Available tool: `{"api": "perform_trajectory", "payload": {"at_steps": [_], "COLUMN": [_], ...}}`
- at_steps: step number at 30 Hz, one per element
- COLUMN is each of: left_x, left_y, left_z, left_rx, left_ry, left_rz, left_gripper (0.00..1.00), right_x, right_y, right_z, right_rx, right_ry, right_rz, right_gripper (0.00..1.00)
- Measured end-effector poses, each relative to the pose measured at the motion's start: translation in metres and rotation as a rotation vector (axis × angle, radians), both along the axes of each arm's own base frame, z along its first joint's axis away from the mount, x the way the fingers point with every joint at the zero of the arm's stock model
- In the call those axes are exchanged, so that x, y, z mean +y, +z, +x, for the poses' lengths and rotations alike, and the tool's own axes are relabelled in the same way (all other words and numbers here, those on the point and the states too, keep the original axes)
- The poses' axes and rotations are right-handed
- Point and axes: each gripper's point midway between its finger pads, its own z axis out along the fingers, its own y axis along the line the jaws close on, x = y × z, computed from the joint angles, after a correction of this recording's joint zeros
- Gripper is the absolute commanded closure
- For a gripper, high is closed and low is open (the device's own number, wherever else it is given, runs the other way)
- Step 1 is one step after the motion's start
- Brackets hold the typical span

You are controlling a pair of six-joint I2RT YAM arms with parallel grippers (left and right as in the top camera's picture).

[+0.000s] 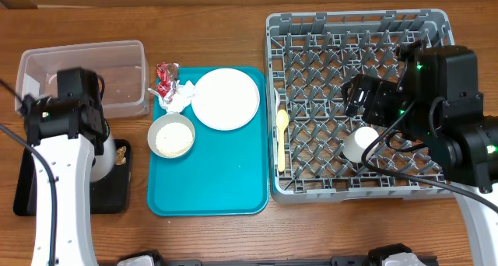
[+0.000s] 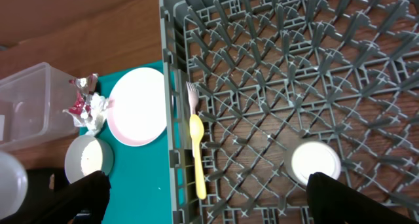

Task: Sort waste into correct bins and load items into the dishwasher rack
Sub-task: 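Tilt the grey plate over the black tray to drop the food scrap, then carry the grey plate over the rack and grasp it with the right gripper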

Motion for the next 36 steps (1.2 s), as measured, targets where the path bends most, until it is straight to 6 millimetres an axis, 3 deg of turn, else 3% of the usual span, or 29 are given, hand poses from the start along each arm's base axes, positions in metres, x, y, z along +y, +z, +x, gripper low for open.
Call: {"api": "perform_trajectory", "payload": {"at_steps": [3,6,10,13,17,23,27,34,35,36], "left_x": [-0.043,-0.098,-0.168,-0.207,-0.248,-0.277,-0.288,-0.304,-0.304,-0.304], "left_y": [0.025,0.070,0.120,0.131,0.128,0.127,0.133,0.137,0.137,0.137], "left_z": [0.029,0.051,0.053,0.043,0.038,0.040,0.044,0.040,0.040,0.040], "left_rx": [-0.139,-0.340,-0.527,-0.549,-0.502,-0.477,-0.500,-0.507,-0.507,-0.507], "left_ry": [-0.222,-0.494,-0.837,-1.000,-1.149,-1.243,-1.285,-1.332,-1.330,-1.329], "left_rz": [-0.196,-0.376,-0.557,-0.663,-0.761,-0.805,-0.807,-0.830,-0.831,-0.832], "left_gripper": [0.96,0.96,0.96,0.96,0.96,0.96,0.96,0.96,0.94,0.87], "right_x": [0.006,0.024,0.052,0.071,0.094,0.123,0.139,0.142,0.141,0.140], "right_y": [0.001,0.007,0.018,0.031,0.048,0.060,0.060,0.043,0.041,0.040], "right_z": [-0.001,-0.003,-0.011,-0.017,-0.030,-0.056,-0.068,-0.053,-0.049,-0.046], "right_rx": [-0.004,-0.028,-0.078,-0.124,-0.190,-0.243,-0.258,-0.232,-0.230,-0.230], "right_ry": [0.038,0.163,0.361,0.483,0.658,0.862,0.952,0.933,0.918,0.901], "right_rz": [0.016,0.052,0.123,0.197,0.283,0.335,0.327,0.249,0.237,0.228], "right_gripper": [0.00,0.02,0.05,0.05,0.06,0.18,0.42,0.80,0.88,0.89]}}
